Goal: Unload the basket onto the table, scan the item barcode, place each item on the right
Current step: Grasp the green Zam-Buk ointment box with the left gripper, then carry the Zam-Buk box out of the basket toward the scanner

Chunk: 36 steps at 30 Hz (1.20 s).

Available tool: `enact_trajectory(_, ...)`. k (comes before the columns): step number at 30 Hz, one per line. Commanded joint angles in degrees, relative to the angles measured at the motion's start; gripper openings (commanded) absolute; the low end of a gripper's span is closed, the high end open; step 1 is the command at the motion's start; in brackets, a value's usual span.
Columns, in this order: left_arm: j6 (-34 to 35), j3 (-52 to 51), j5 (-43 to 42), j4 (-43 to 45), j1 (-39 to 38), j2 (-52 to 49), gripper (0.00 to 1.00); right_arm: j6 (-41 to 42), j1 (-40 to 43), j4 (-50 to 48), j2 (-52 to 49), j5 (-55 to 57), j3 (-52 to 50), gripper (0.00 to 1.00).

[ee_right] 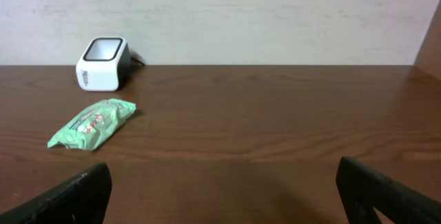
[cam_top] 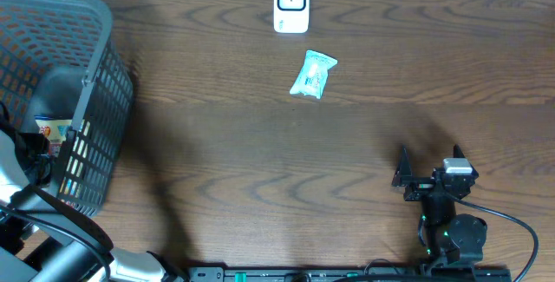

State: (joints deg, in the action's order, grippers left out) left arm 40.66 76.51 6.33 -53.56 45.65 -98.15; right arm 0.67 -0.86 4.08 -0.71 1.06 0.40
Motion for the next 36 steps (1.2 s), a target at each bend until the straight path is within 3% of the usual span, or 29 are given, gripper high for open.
enact_trajectory(1, 0.1, 0.8, -1.1, -0.2, -0.1, 1.1, 0.48, 0.6, 0.5, 0.2, 0.2, -0.1, -0.1, 0.99)
enact_trajectory(11, 0.1, 3.8, -14.8, 1.6, -0.1, 11.5, 0.48, 0.6, 0.5, 0.2, 0.2, -0.1, -0.1, 0.99)
enact_trajectory(17, 0.2, 3.8, -21.0, 6.4, -0.1, 22.1, 0.48, 0.6, 0.5, 0.2, 0.2, -0.1, -0.1, 0.99)
enact_trajectory(23, 0.6, 3.8, -33.2, 12.7, -1.3, 30.9, 0.48, 0.6, 0.5, 0.2, 0.2, -0.1, -0.1, 0.99)
enact_trajectory(28, 5.0, 3.8, -40.5, 15.5, -9.9, 32.6, 0.48, 0.6, 0.5, 0.2, 0.2, -0.1, -0.1, 0.99)
enact_trajectory(36, 5.4, 3.8, -40.1, 24.8, -33.6, 29.8, 0.48, 0.6, 0.4, 0.2, 0.2, -0.1, -0.1, 0.99)
